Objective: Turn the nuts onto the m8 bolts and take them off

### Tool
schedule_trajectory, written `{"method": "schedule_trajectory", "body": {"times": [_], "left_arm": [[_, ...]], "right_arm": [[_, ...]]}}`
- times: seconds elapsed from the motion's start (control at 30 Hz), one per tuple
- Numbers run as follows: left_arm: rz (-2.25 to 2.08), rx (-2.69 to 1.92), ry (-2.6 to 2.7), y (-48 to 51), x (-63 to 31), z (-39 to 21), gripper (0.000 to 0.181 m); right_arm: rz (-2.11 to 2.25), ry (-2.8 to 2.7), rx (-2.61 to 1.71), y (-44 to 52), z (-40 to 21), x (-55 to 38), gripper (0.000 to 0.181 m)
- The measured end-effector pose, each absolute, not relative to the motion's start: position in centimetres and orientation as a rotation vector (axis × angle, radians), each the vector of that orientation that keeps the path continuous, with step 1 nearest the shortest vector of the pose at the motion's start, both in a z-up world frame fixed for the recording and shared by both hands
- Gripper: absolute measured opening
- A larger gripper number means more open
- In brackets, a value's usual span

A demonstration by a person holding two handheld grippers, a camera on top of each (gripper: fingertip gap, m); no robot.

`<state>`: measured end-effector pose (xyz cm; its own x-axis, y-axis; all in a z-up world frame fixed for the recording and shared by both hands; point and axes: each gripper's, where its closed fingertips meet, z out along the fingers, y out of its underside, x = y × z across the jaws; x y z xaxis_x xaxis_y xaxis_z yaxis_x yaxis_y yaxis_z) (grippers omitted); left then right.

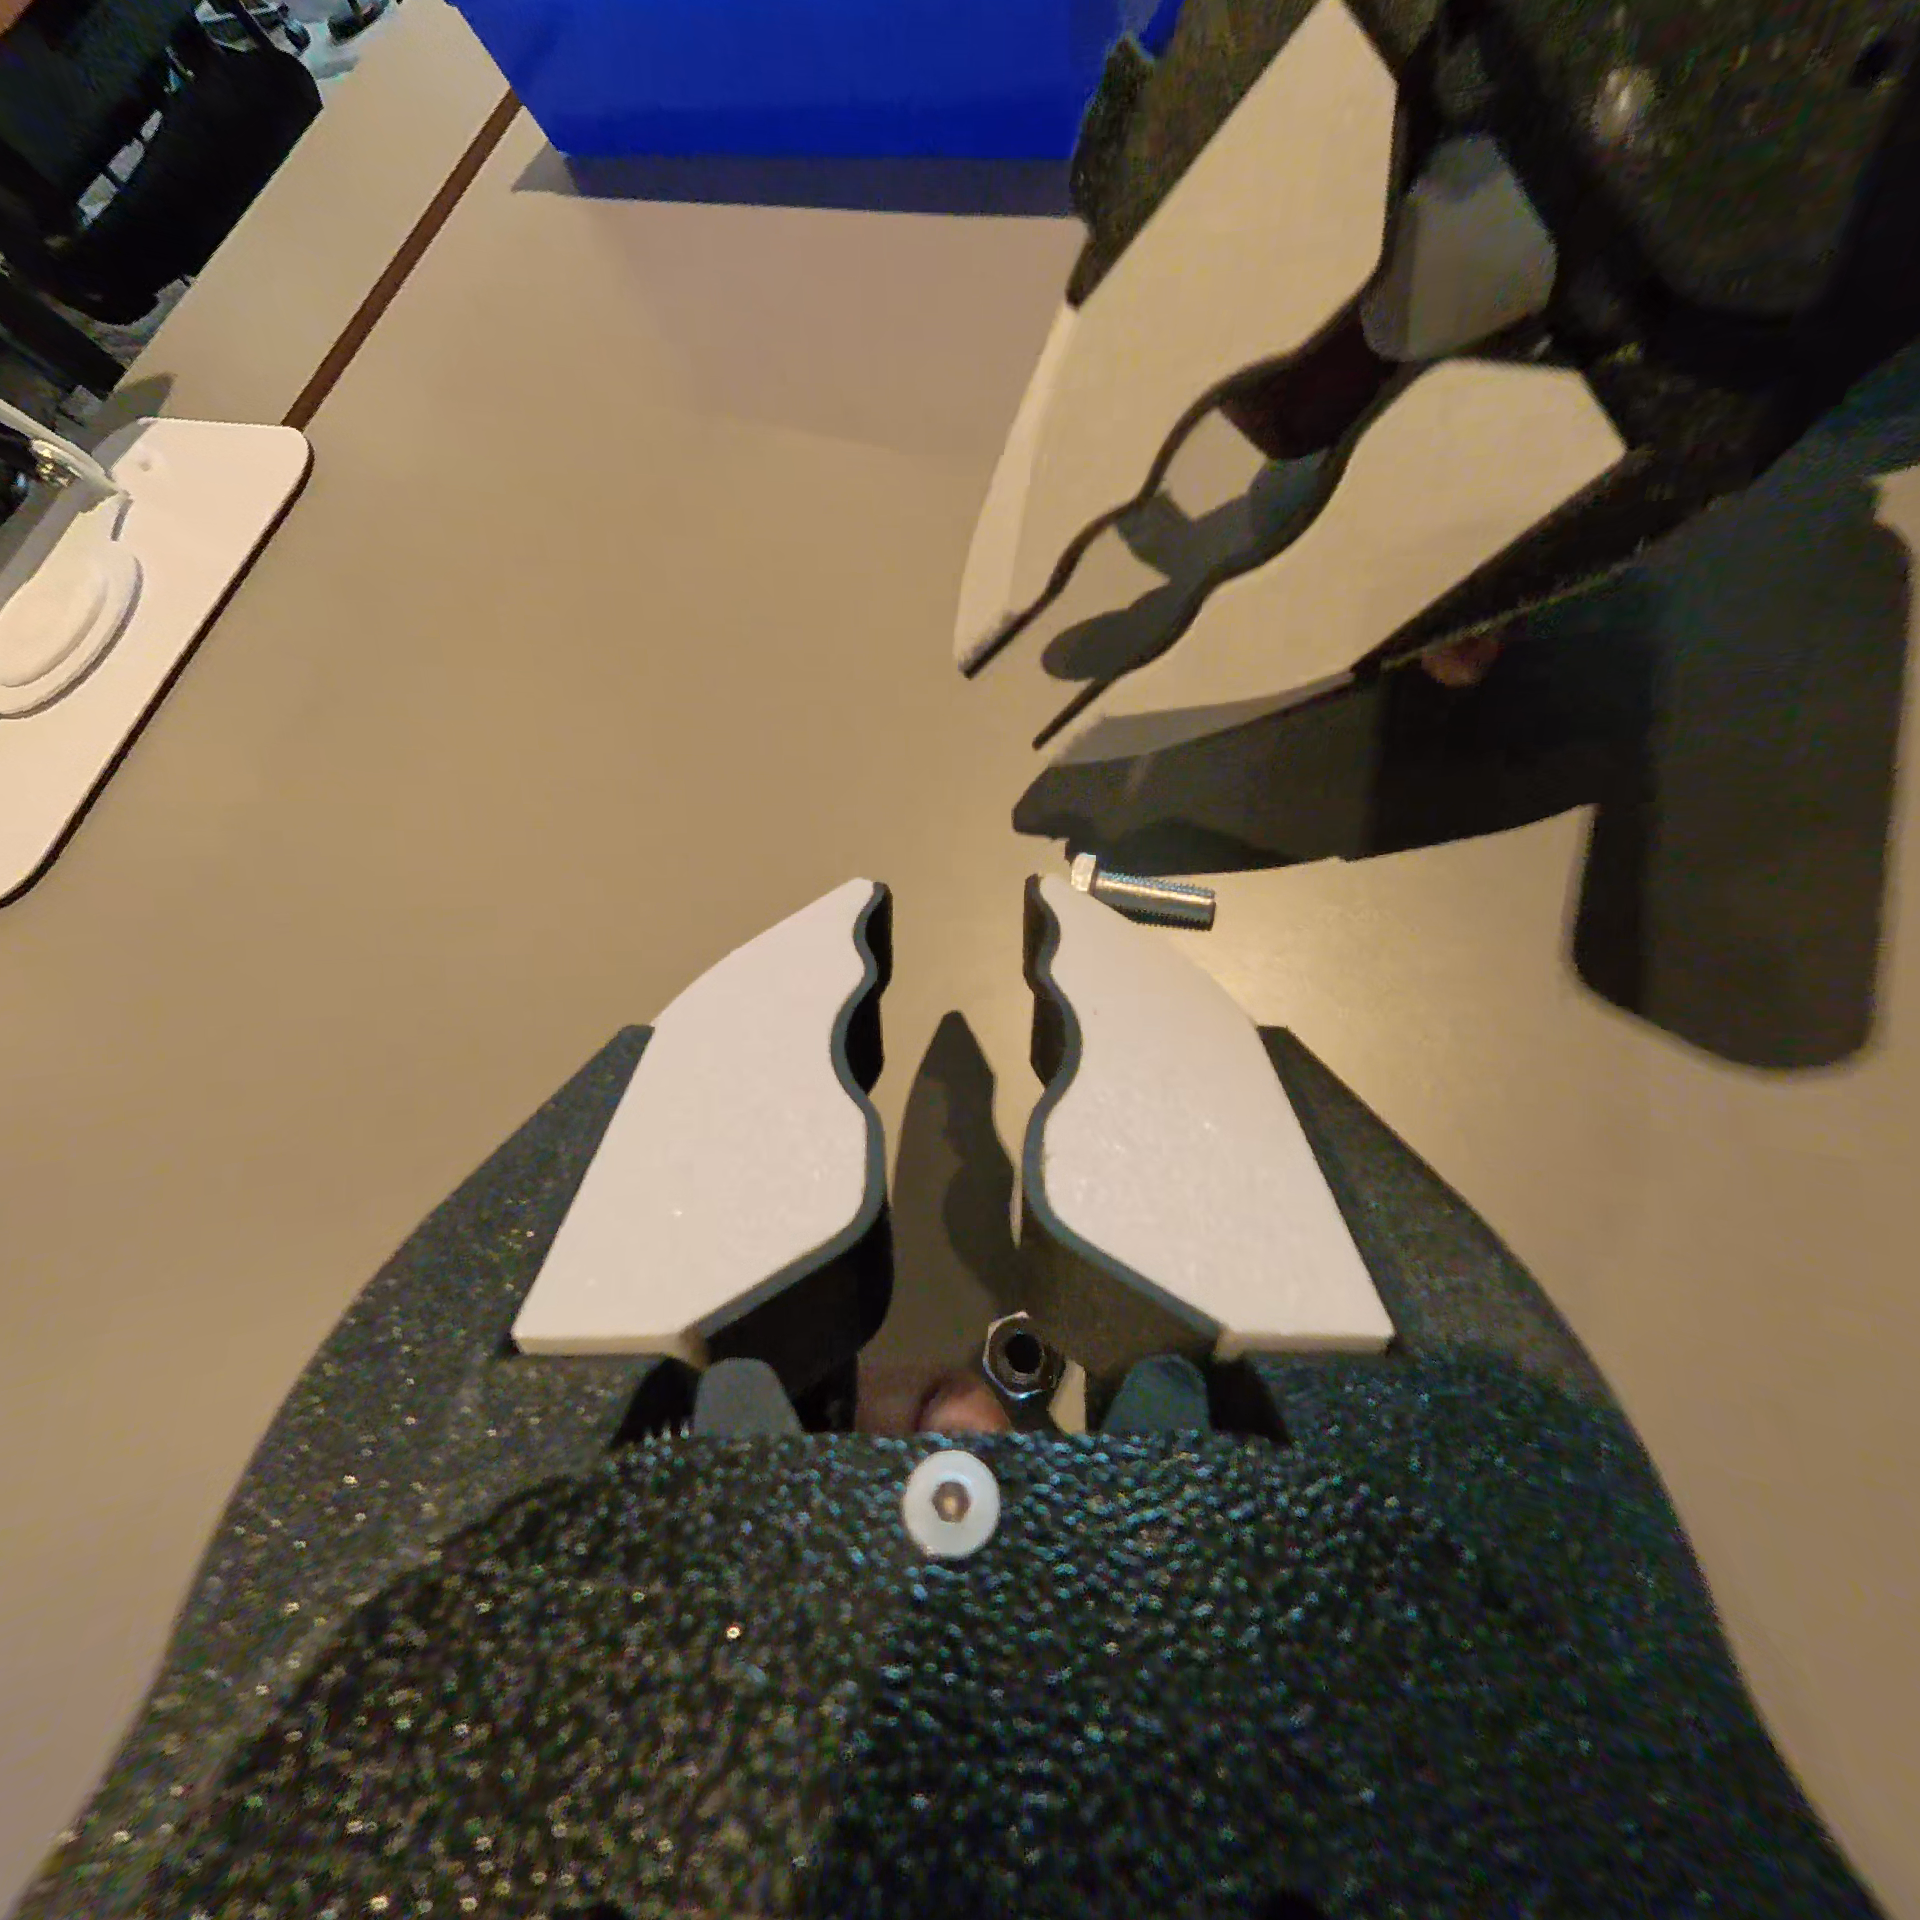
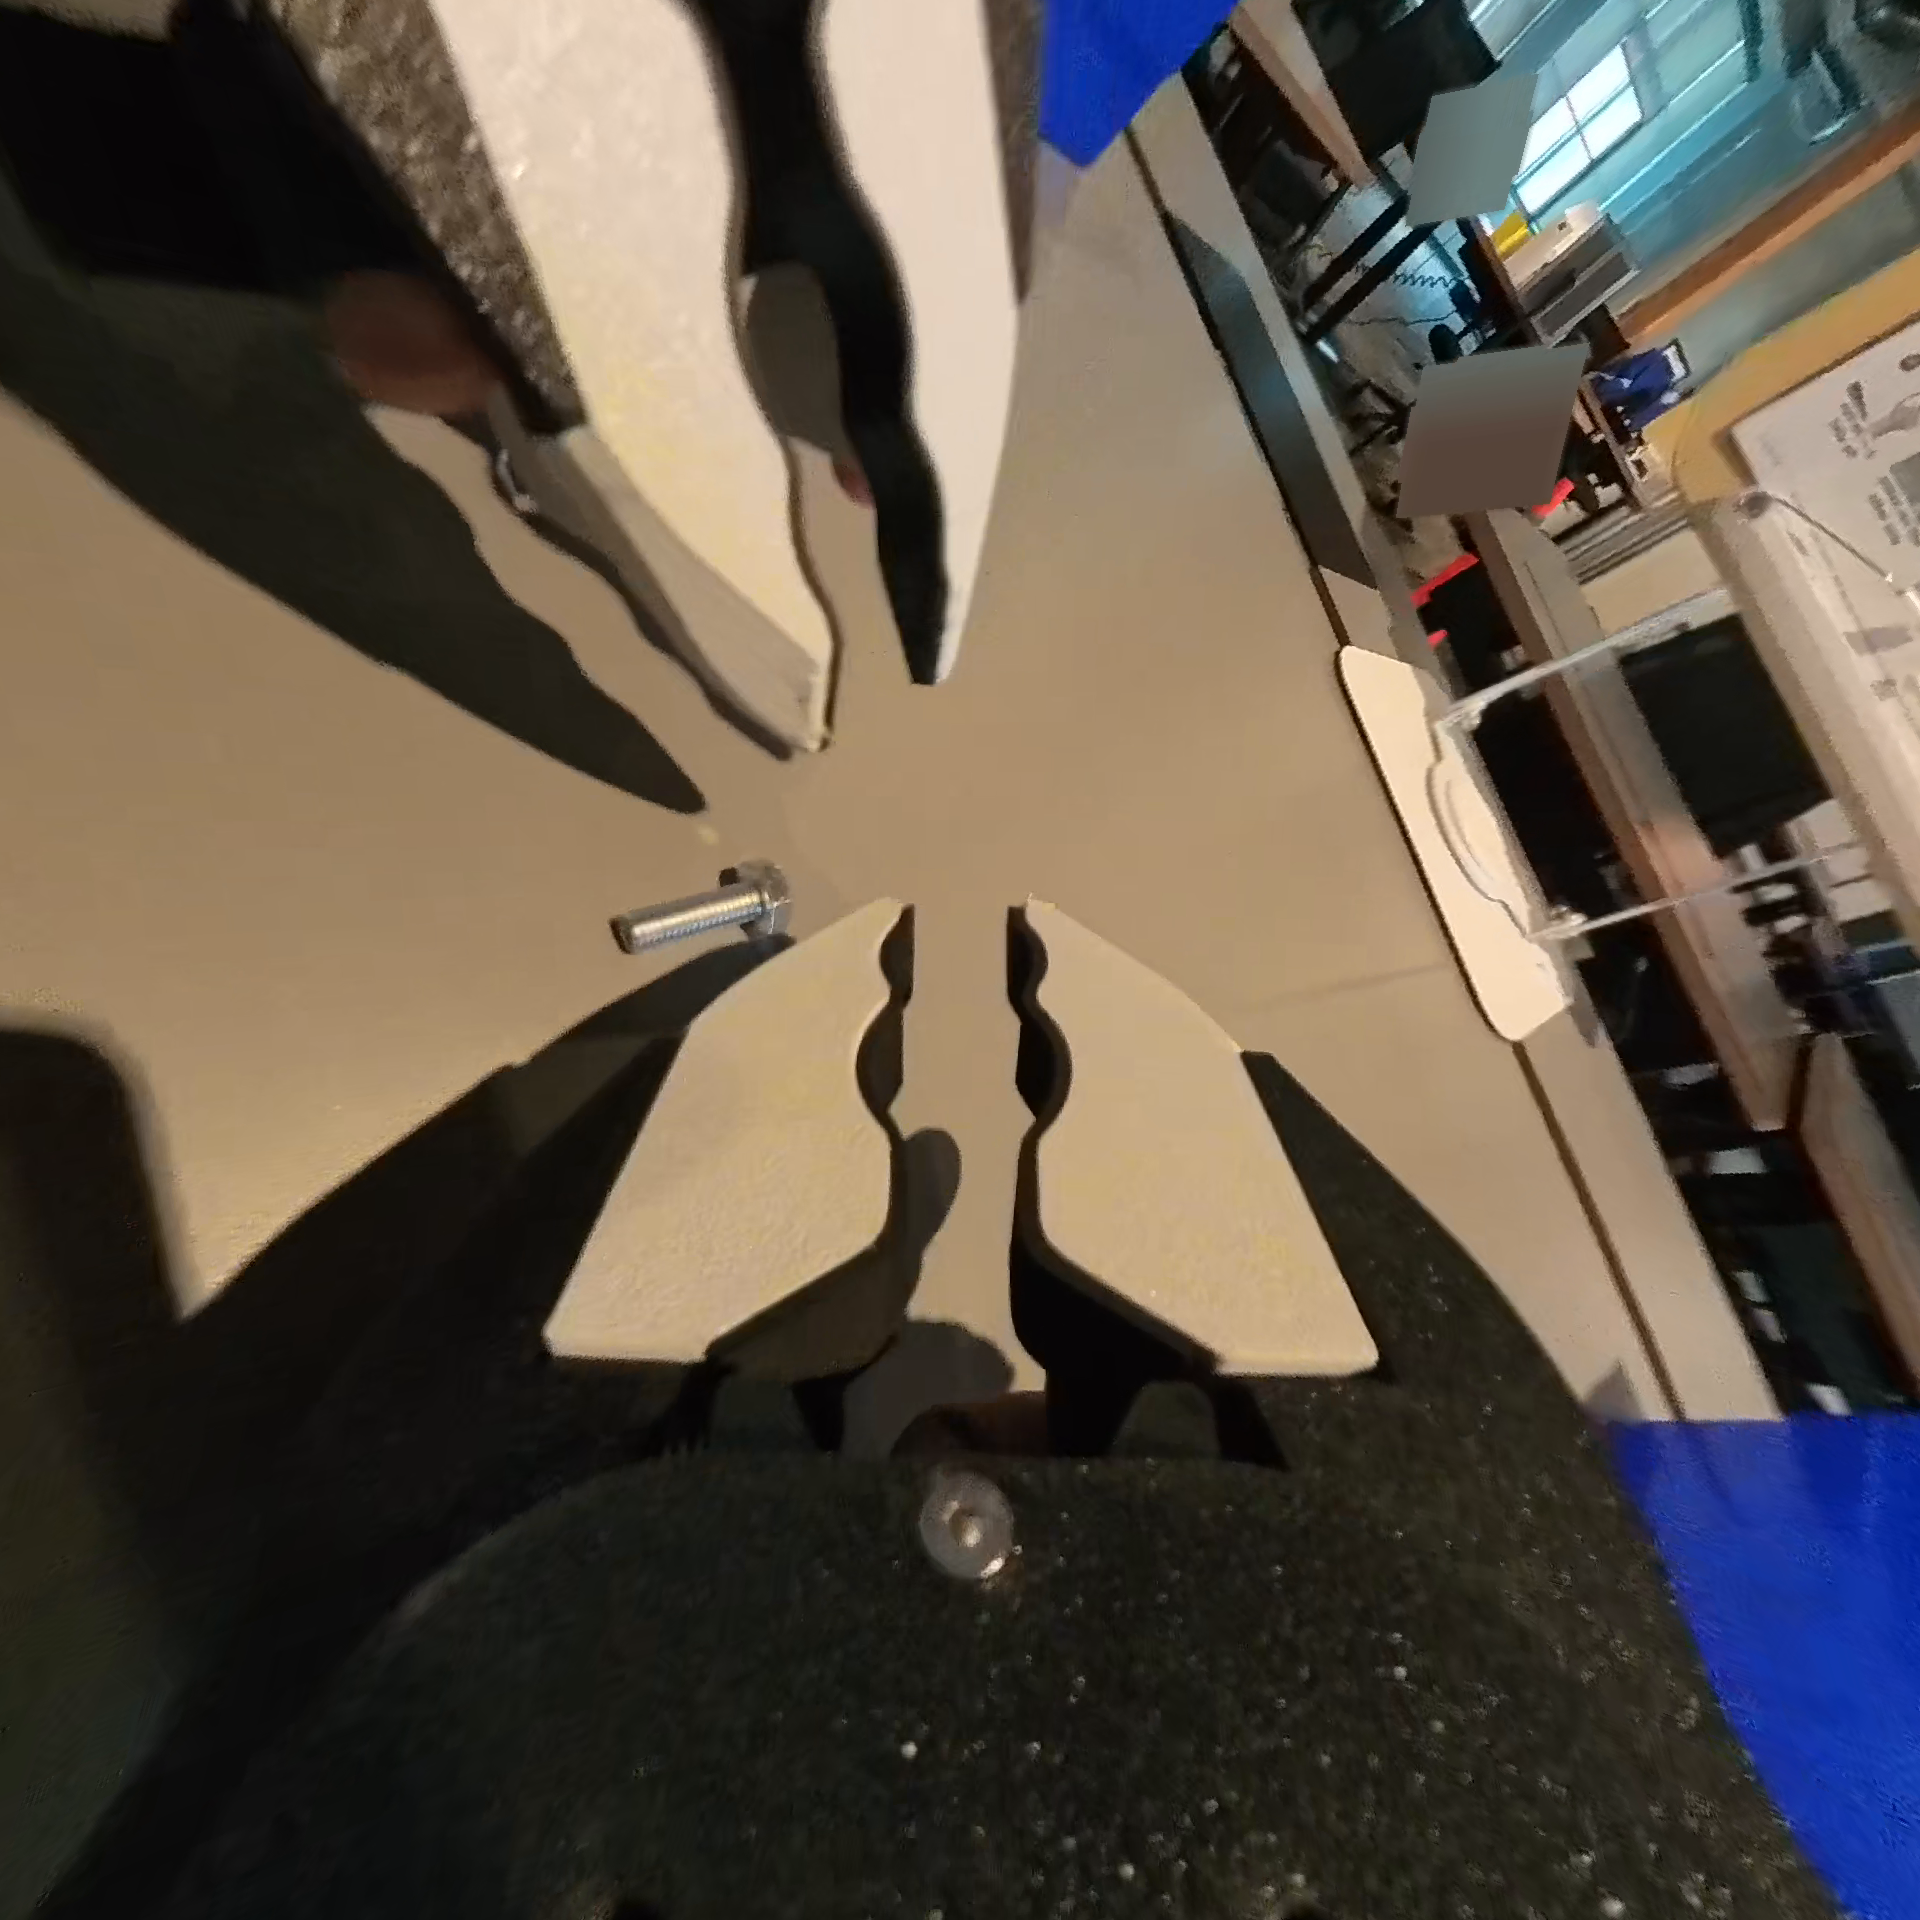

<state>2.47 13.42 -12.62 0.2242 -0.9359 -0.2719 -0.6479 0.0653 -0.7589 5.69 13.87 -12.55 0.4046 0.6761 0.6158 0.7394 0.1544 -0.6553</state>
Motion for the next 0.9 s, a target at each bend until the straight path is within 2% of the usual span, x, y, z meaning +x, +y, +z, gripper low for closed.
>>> {"method": "schedule_trajectory", "body": {"times": [0.23,0.37,0.57,0.7,0.9], "left_arm": [[-0.417,-1.647,1.512,13.3,2.6,-12.7,0.024],[-0.424,-1.647,1.474,13.7,2.3,-12.2,0.023],[-0.434,-1.642,1.501,13.5,2.4,-12.4,0.023],[-0.456,-1.625,1.599,13.4,1.6,-12.5,0.024],[-0.424,-1.488,1.864,13.0,2.3,-13.8,0.024]], "right_arm": [[-0.019,-1.163,-1.532,13.9,-10.5,7.0,0.021],[0.004,-0.988,-1.506,13.7,-7.8,9.9,0.029],[0.367,-0.861,-1.361,11.2,-3.4,11.1,0.036],[0.538,-0.873,-1.379,10.3,-4.0,9.9,0.035],[0.441,-0.980,-1.449,10.7,-6.5,8.0,0.033]]}}
